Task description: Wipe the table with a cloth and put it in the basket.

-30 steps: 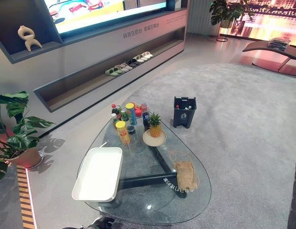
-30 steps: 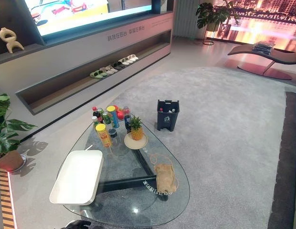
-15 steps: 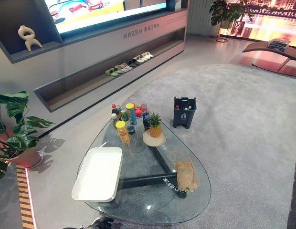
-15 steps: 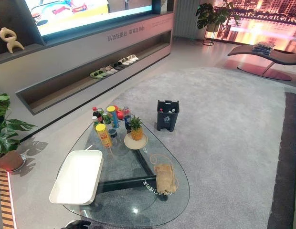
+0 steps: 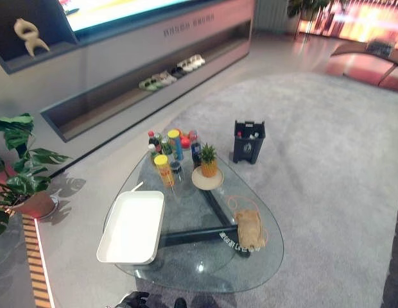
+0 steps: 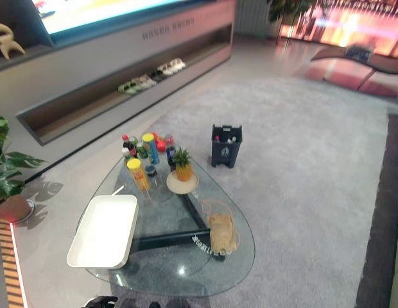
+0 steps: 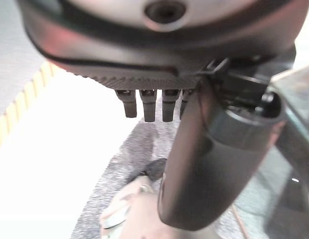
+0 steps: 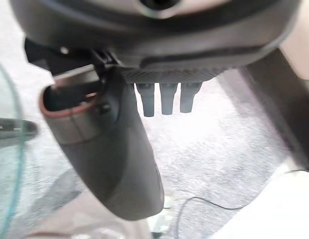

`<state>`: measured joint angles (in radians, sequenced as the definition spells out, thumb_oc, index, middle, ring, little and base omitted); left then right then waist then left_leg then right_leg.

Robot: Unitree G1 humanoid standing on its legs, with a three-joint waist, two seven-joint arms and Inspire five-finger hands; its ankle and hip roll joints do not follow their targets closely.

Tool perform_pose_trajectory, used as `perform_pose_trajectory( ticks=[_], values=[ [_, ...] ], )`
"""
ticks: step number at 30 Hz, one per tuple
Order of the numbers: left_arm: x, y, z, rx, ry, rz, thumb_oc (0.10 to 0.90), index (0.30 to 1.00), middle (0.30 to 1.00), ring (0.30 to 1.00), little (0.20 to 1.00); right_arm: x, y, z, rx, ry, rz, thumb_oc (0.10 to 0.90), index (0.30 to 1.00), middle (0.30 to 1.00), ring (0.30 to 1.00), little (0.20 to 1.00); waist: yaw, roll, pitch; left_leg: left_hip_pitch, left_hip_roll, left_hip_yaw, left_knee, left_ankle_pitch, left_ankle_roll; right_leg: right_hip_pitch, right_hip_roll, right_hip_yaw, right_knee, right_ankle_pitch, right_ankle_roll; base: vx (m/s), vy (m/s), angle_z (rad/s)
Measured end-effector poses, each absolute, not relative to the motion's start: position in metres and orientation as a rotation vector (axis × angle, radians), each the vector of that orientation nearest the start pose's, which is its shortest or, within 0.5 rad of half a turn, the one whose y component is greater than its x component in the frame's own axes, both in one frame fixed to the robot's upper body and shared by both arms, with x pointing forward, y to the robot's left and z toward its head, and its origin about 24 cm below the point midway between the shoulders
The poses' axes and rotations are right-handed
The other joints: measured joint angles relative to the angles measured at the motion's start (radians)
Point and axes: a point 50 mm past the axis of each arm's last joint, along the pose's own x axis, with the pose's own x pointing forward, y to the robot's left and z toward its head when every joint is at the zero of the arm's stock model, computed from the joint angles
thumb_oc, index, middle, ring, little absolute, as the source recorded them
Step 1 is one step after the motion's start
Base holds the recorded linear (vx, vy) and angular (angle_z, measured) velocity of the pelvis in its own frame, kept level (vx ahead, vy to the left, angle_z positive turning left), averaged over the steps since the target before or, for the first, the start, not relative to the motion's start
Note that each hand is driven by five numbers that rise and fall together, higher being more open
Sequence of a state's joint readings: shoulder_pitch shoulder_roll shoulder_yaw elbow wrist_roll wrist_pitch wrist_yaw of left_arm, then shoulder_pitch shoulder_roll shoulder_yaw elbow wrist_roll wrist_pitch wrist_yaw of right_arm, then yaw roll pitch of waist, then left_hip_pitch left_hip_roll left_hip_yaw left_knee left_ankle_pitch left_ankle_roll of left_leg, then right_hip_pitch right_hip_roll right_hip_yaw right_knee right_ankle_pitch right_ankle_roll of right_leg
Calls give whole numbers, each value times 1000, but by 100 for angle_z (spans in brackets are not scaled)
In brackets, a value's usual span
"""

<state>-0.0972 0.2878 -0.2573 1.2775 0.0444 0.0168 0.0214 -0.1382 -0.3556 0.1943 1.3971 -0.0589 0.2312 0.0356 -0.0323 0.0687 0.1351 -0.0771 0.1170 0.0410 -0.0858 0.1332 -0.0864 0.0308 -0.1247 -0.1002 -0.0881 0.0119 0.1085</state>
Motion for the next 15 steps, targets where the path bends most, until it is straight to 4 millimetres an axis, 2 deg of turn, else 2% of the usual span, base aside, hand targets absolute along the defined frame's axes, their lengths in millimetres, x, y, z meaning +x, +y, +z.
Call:
perform_pose_trajectory(
  ticks=[2,4,5,8,9,11,15],
  values=[
    [133,246,-148,459,1167,-12,800,900,900,900,900,103,-293,-142,-468,1471,-115,800,900,900,900,900,-1,13,45,-46,-1,-3,1,20,3,-38,2,0,3,22,2,-236,23,3],
    [162,251,-136,420,1093,44,800,900,900,900,900,131,-301,-130,-478,1402,-151,800,900,900,900,900,-1,26,114,-104,-2,-11,1,44,7,-95,2,0,3,41,4,-153,9,4],
    [171,252,-131,416,1067,54,800,900,900,900,900,137,-302,-128,-480,1388,-154,800,900,900,900,900,-1,26,129,-113,-3,-11,1,48,8,-102,2,0,3,44,4,-169,-13,2],
    [209,261,-109,381,955,132,800,900,900,900,900,171,-304,-113,-478,1298,-174,800,900,900,900,900,3,32,208,-168,0,-24,18,56,1,-170,5,-2,52,33,7,-184,-38,4],
    [226,265,-97,361,901,157,800,900,900,900,900,186,-305,-105,-482,1258,-181,800,900,900,900,900,3,34,245,-202,0,-25,44,55,0,-210,3,0,91,26,11,-147,-28,4],
    [242,270,-84,344,839,180,800,900,900,900,900,201,-306,-96,-480,1216,-191,800,900,900,900,900,3,36,280,-231,-1,-27,57,56,0,-256,1,4,141,10,9,-160,-19,0],
    [276,280,-52,261,700,270,800,900,900,900,900,235,-303,-76,-471,1110,-218,800,900,900,900,900,4,19,345,-372,-30,-31,171,46,9,-470,-34,30,408,-86,6,-156,-30,6]
  ],
)
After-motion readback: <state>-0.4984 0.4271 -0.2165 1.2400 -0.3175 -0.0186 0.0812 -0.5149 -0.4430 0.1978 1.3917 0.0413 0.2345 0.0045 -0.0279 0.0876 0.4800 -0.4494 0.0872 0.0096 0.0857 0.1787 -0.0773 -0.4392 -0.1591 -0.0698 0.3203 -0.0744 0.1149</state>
